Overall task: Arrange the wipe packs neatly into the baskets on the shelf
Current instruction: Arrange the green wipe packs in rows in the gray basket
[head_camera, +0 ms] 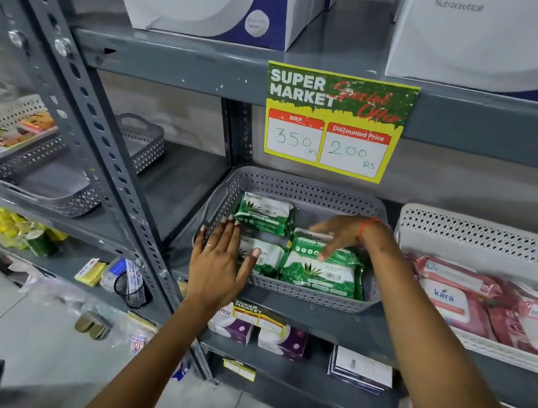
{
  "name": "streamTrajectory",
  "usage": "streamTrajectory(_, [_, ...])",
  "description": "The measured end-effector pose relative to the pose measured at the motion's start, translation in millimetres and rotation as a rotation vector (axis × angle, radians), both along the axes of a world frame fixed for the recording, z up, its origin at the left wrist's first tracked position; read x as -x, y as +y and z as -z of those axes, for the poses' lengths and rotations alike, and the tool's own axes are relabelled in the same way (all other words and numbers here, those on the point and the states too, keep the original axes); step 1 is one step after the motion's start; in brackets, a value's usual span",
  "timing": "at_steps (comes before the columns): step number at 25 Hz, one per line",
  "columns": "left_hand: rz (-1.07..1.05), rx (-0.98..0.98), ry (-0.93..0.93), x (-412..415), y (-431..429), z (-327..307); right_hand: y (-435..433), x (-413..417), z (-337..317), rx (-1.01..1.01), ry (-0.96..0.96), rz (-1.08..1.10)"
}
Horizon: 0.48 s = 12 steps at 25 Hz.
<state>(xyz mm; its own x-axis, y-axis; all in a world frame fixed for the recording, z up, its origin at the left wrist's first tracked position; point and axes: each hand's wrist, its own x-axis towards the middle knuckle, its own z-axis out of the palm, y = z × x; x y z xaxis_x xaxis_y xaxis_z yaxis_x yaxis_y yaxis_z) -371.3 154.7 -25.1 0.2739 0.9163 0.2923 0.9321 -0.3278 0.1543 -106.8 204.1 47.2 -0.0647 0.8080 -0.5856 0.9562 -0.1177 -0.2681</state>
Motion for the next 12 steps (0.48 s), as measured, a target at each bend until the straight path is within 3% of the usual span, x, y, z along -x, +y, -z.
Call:
streamTrajectory(2, [0.004,-0.001,-0.005,0,-1,0,-2,-5,13,-0.21,0.112,0.164])
streamTrajectory(4, [0.005,-0.002,0.0,1,-1,0,-6,-1,21,-0.323,0.011,0.083])
streamTrajectory(7, [0.005,-0.009,0.011,1,-1,0,2,8,40,-0.271,-0.108,0.023])
streamTrajectory(12, [0.005,-0.005,0.027,3,0,1,-17,5,48,-0.29,-0.115,0.075])
